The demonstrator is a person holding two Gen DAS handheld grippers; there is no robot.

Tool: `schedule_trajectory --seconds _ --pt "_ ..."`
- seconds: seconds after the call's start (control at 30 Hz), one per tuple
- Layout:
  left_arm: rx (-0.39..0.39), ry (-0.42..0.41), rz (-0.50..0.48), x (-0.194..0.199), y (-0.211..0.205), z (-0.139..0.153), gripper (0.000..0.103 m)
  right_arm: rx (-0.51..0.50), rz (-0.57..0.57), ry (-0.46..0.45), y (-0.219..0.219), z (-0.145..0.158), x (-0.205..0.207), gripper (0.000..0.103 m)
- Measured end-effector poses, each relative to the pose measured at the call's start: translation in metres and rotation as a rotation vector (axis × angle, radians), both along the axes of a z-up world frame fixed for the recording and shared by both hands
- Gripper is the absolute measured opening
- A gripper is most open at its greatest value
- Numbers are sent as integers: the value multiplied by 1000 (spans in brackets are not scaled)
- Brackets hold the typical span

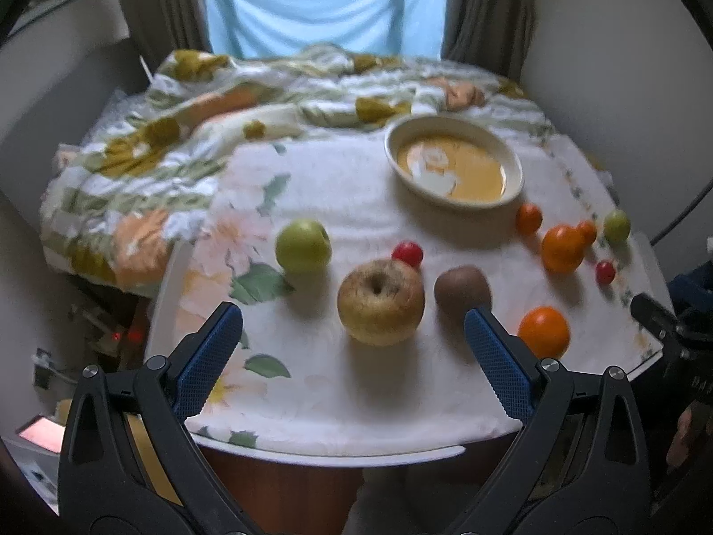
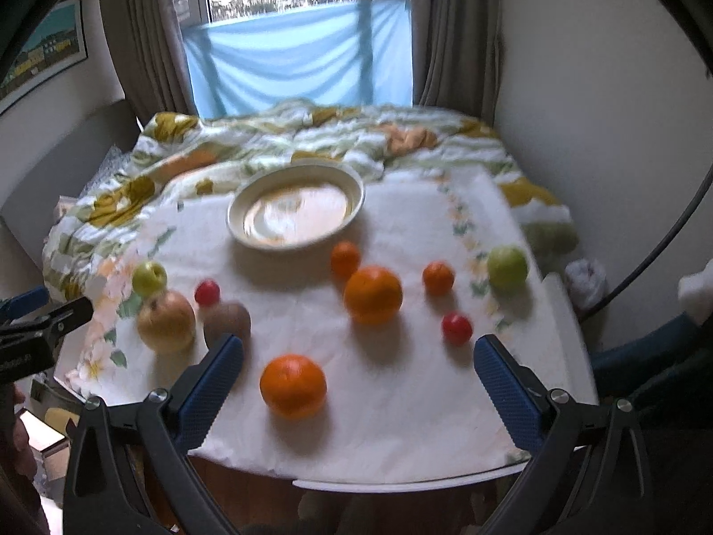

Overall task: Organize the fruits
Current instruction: 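Grasp the large yellow apple with the left gripper while the right gripper grasps the big orange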

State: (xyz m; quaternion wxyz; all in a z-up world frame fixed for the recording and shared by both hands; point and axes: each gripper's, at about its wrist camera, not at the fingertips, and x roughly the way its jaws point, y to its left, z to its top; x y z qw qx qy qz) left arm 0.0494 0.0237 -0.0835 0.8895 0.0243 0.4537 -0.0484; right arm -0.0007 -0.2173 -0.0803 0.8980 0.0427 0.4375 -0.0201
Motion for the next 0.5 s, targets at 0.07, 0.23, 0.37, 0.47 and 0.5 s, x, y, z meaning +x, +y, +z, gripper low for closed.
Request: schedule_trajectory --seconds 0.07,0.23,0.37,0.47,0.5 --pt "-4 24 -11 7 0 -13 103 13 2 23 3 -14 1 103" --pt "-41 89 -43 25 2 -44 103 31 23 73 14 -45 4 103" --pt "-78 145 -59 40 3 -65 103 37 36 105 24 -65 11 103" --pt "-92 173 -69 48 2 -76 103 40 38 123 29 -75 14 103" --pt "-97 183 -74 52 1 -80 103 42 40 129 31 -78 14 103"
